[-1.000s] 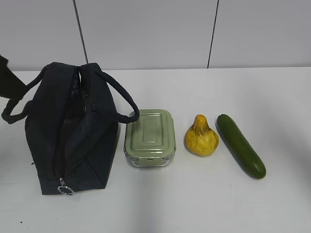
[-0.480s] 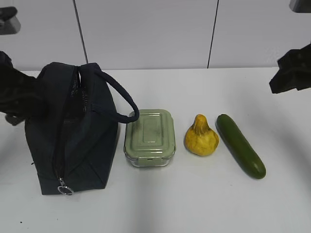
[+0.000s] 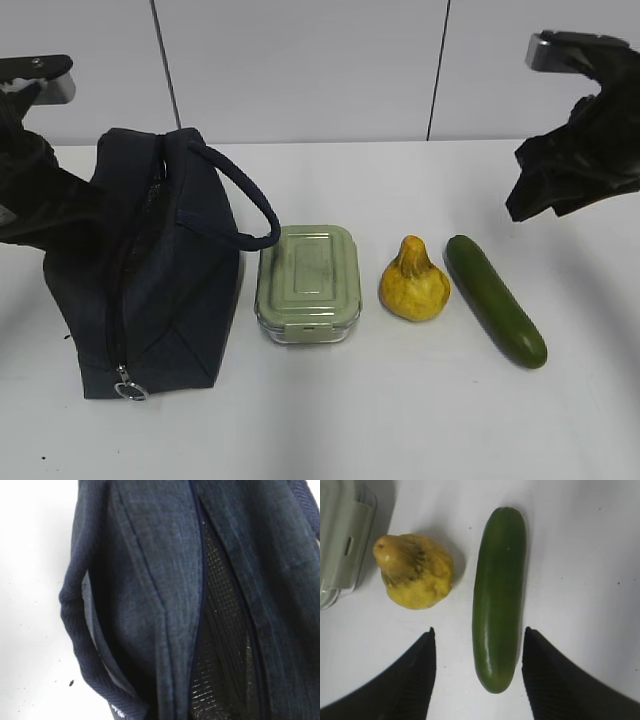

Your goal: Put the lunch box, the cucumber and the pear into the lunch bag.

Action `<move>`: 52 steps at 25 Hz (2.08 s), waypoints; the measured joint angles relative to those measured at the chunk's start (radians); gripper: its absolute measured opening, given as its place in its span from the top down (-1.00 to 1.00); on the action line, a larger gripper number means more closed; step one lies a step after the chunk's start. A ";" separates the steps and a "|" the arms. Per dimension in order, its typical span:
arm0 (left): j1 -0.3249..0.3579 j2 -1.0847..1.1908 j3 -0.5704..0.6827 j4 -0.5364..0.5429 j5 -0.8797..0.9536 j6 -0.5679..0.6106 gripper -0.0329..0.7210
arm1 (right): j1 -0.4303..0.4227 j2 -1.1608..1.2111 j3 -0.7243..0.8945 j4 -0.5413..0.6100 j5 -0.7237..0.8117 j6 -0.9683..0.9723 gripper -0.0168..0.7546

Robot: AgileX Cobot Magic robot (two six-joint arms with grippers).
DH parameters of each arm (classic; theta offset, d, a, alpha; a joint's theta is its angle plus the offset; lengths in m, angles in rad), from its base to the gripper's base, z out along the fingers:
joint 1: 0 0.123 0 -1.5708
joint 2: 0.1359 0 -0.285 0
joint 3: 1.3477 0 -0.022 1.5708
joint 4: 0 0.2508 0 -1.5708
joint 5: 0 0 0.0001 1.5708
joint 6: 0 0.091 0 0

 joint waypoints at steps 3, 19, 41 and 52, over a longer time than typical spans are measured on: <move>0.000 0.000 0.000 0.000 -0.002 0.001 0.87 | 0.000 0.081 -0.033 -0.013 0.028 0.002 -0.15; 0.000 0.003 0.000 0.001 -0.003 0.004 0.88 | 0.151 0.281 -0.078 -0.278 0.009 0.144 -0.34; 0.000 0.003 0.000 0.007 -0.009 0.004 0.88 | 0.151 0.375 -0.086 -0.292 0.009 0.175 -0.01; 0.000 0.003 0.000 0.009 -0.008 0.004 0.88 | 0.218 0.104 -0.263 0.002 0.031 0.083 -0.01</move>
